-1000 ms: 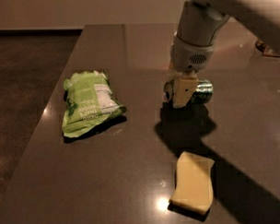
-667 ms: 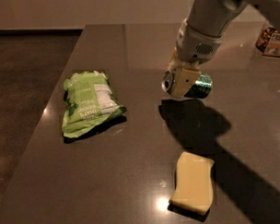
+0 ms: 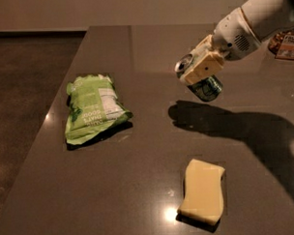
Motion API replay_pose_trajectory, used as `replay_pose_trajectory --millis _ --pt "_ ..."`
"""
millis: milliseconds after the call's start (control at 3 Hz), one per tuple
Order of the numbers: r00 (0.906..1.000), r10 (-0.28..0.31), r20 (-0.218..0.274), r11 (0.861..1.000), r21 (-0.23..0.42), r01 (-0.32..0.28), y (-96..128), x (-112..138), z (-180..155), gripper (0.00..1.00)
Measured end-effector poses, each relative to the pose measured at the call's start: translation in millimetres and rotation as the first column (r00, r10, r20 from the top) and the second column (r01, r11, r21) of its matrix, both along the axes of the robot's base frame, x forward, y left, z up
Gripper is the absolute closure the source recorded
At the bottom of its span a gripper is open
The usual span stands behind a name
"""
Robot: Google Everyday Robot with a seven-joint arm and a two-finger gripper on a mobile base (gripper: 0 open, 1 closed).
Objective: Place green can upright
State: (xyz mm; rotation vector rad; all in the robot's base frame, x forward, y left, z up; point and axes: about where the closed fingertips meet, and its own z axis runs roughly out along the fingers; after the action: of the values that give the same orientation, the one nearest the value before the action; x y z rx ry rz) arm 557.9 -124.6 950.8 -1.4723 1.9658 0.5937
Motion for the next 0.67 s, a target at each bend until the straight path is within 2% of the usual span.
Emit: replay_pose_trajectory --millis 333,667 --pt "0.9942 -0.106 0.016 0.984 0.143 0.103 -6.2 1.6 5.7 1.0" --pt "0.9751 -0.221 0.022 0.939 0.276 0.206 -11.2 6.4 0.8 1.0"
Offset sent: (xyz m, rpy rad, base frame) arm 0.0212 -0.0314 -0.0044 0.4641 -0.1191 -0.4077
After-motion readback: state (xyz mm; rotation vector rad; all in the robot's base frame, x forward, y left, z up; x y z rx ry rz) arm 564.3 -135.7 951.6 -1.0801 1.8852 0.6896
